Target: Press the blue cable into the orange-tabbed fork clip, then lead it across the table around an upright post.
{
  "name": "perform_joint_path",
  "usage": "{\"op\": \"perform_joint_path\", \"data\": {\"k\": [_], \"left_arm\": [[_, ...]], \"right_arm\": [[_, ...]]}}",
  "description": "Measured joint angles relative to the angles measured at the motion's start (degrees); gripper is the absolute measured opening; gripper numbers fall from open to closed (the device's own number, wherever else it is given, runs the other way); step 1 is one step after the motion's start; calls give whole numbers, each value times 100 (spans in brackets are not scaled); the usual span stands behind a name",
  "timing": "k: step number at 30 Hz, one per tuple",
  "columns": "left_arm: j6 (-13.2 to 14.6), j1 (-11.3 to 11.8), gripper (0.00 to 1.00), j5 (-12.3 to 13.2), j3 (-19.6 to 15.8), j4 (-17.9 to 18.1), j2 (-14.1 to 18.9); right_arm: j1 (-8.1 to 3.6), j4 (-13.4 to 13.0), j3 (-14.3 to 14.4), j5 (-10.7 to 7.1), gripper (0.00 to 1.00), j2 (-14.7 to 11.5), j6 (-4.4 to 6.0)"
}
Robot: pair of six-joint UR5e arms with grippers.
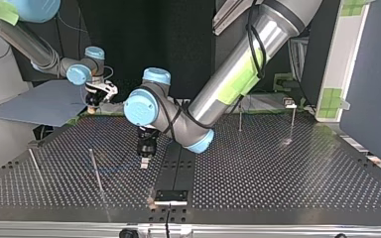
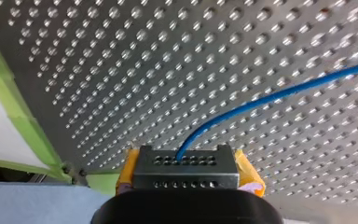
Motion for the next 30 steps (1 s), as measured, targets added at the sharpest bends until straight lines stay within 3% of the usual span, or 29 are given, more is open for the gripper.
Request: {"op": "perform_joint_path", "data": {"k": [7, 14, 22, 30], "left_arm": [[22, 2, 100, -18, -6, -7, 0], [64, 3, 100, -79, -2, -9, 2], [67, 3, 100, -85, -1, -9, 0], [67, 3, 100, -92, -1, -12, 0]], "right_arm": [[-213, -164, -3, -2, 0, 323, 93], [-577, -227, -1, -9, 0, 563, 109], [-623, -485, -6, -37, 0, 641, 118], [-618, -613, -109, -56, 0, 975, 89]]}}
